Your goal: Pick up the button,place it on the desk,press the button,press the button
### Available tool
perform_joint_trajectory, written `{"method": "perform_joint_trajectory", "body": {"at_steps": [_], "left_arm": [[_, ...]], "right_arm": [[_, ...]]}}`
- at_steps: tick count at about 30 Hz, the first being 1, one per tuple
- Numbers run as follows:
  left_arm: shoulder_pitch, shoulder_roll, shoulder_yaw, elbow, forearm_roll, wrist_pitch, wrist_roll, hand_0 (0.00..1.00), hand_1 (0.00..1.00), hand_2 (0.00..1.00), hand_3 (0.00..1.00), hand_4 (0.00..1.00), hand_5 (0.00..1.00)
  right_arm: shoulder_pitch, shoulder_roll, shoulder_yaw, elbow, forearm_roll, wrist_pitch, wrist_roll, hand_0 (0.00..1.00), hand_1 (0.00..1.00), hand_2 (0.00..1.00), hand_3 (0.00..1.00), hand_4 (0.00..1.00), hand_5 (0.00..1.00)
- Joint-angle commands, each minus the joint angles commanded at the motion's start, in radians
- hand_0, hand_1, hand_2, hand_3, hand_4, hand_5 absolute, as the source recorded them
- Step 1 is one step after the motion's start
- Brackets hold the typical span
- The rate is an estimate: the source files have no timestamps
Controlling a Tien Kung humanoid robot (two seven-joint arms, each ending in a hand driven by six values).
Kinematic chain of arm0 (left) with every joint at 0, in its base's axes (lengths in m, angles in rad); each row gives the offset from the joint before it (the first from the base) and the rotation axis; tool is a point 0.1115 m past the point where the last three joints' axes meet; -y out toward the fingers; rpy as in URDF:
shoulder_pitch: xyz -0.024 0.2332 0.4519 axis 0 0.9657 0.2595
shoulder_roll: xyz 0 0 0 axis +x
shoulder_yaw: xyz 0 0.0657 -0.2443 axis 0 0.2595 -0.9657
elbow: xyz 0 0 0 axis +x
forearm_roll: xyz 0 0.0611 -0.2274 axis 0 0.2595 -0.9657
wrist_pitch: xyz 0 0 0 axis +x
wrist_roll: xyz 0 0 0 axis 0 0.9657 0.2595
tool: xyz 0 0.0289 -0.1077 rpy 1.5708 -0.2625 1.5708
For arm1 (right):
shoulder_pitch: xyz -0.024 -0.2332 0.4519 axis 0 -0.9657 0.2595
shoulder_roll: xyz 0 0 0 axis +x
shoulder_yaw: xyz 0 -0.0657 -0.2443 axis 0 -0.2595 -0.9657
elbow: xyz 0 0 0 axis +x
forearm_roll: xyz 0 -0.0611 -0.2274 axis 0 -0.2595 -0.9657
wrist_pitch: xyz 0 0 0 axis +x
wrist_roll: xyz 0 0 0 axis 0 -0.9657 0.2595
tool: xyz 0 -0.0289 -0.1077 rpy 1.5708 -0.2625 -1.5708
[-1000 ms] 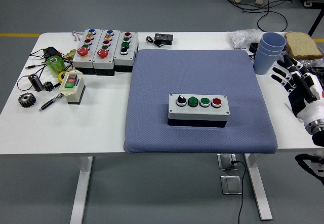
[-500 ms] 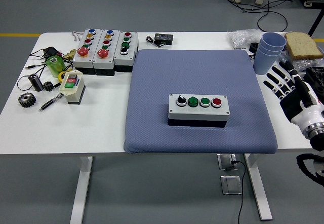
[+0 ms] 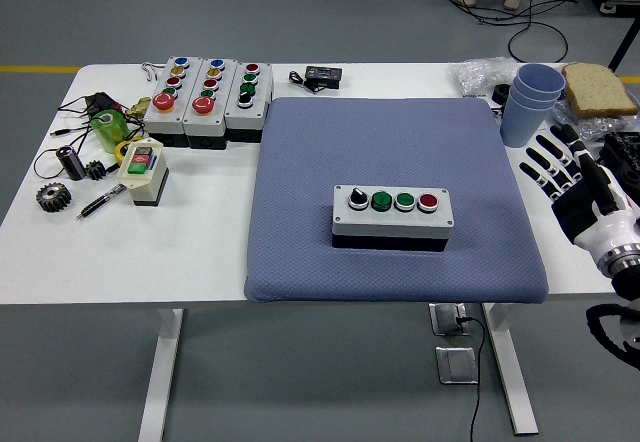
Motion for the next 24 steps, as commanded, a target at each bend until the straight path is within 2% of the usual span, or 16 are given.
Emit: {"method": "perform_joint_trajectory", "body": {"at_steps": [24], "left_arm": [[-0.004,0.0,0.002,0.0,-0.003,0.0,-0.001,0.625,0.661,0.673,0.592,0.343,0.653]], "right_arm": [[-0.004,0.005,0.012,-0.002,0.02,-0.007,-0.003,0.709,0.632,0.678,0.649,0.804,0.39]]}}
